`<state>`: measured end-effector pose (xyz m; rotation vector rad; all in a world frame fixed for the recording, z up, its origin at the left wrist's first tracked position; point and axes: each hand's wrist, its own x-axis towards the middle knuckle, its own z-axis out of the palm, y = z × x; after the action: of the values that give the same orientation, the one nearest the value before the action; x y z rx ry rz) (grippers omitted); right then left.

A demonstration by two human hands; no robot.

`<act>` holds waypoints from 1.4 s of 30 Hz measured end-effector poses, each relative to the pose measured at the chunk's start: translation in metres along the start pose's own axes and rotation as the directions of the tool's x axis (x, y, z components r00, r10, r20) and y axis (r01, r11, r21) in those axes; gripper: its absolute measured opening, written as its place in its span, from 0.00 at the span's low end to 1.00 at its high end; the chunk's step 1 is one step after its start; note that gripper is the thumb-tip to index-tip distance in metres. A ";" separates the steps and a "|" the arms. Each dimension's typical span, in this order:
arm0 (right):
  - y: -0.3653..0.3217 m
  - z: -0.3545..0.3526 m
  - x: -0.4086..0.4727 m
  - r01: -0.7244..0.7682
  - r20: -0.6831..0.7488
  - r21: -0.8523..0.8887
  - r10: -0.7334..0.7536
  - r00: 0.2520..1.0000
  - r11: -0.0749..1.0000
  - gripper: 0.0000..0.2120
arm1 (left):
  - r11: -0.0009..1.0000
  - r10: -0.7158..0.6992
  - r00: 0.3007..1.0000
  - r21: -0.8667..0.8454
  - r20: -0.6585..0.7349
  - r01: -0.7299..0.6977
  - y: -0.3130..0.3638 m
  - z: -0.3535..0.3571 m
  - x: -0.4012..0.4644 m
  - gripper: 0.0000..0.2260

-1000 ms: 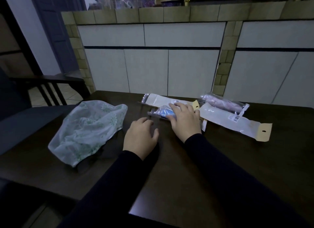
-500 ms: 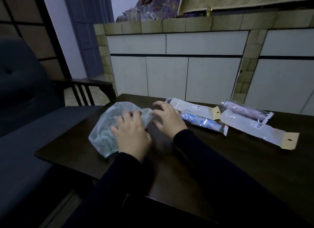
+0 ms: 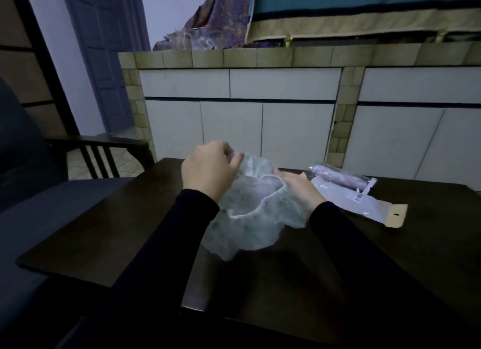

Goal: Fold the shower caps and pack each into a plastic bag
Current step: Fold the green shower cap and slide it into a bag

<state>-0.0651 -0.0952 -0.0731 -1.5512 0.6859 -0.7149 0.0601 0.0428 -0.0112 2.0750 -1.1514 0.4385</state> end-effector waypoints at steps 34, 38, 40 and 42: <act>0.047 -0.102 0.006 0.122 -0.539 -0.181 -0.202 0.817 0.976 0.12 | 0.442 0.065 0.769 -0.710 0.636 0.549 0.035 0.142 -0.004 0.12; 0.052 -0.103 0.002 0.103 -0.576 -0.251 -0.234 0.783 0.963 0.08 | 0.445 0.114 0.788 -0.740 0.605 0.504 0.024 0.147 0.002 0.13; 0.053 -0.102 0.000 0.089 -0.575 -0.296 -0.252 0.779 0.951 0.08 | 0.419 0.127 0.807 -0.769 0.577 0.483 0.016 0.143 0.006 0.17; 0.055 -0.101 -0.001 0.066 -0.570 -0.339 -0.260 0.780 0.939 0.08 | 0.381 0.143 0.816 -0.792 0.560 0.477 0.007 0.139 0.009 0.20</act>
<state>-0.1451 -0.1630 -0.1207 -1.6742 1.1928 -1.3286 0.0528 -0.0659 -0.0986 1.2223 -1.0539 -0.8711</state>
